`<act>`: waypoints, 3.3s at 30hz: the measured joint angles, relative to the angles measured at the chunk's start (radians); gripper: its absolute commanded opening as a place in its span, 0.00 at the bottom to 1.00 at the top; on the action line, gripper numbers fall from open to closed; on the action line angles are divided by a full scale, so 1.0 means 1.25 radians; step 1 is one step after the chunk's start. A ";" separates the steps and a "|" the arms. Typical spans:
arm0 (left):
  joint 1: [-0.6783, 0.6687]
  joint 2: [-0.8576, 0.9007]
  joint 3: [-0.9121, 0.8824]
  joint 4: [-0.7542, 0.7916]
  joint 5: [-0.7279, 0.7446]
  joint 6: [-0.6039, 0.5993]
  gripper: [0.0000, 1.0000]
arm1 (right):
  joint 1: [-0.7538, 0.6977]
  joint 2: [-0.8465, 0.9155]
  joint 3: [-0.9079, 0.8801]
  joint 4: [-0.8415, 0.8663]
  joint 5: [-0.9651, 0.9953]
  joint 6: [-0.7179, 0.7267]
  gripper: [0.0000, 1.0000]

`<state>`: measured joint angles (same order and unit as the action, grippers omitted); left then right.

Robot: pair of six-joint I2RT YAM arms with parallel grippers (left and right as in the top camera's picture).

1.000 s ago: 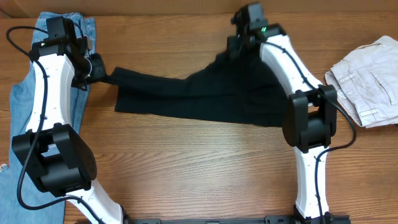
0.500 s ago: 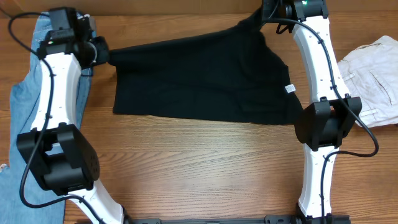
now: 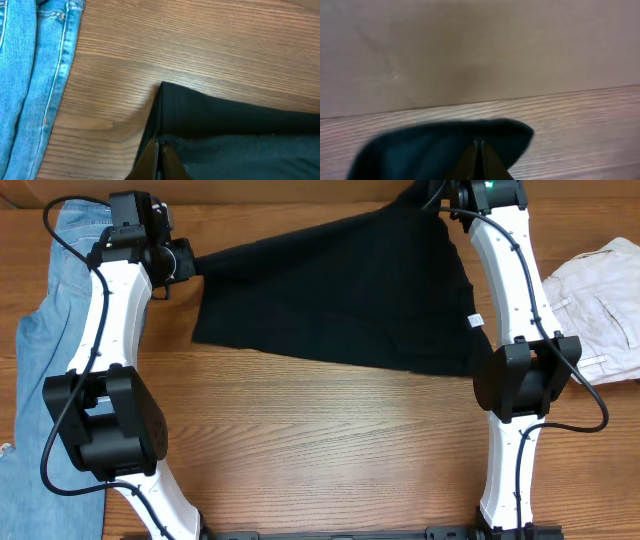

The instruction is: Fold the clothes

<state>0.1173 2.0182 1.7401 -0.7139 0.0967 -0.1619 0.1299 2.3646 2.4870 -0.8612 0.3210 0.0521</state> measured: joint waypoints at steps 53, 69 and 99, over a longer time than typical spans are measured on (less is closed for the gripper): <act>0.000 0.080 0.000 -0.046 -0.019 -0.015 0.04 | 0.007 0.000 0.003 -0.109 -0.198 -0.063 0.41; 0.000 0.080 0.000 -0.064 -0.019 -0.015 0.04 | -0.035 0.025 -0.089 0.063 -0.254 -0.191 0.65; 0.001 0.080 0.000 -0.075 -0.019 -0.018 0.04 | -0.034 0.265 -0.103 0.246 -0.356 -0.288 0.64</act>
<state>0.1181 2.1178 1.7401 -0.8078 0.0731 -0.1844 0.0868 2.6961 2.3589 -0.5541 -0.1242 -0.3084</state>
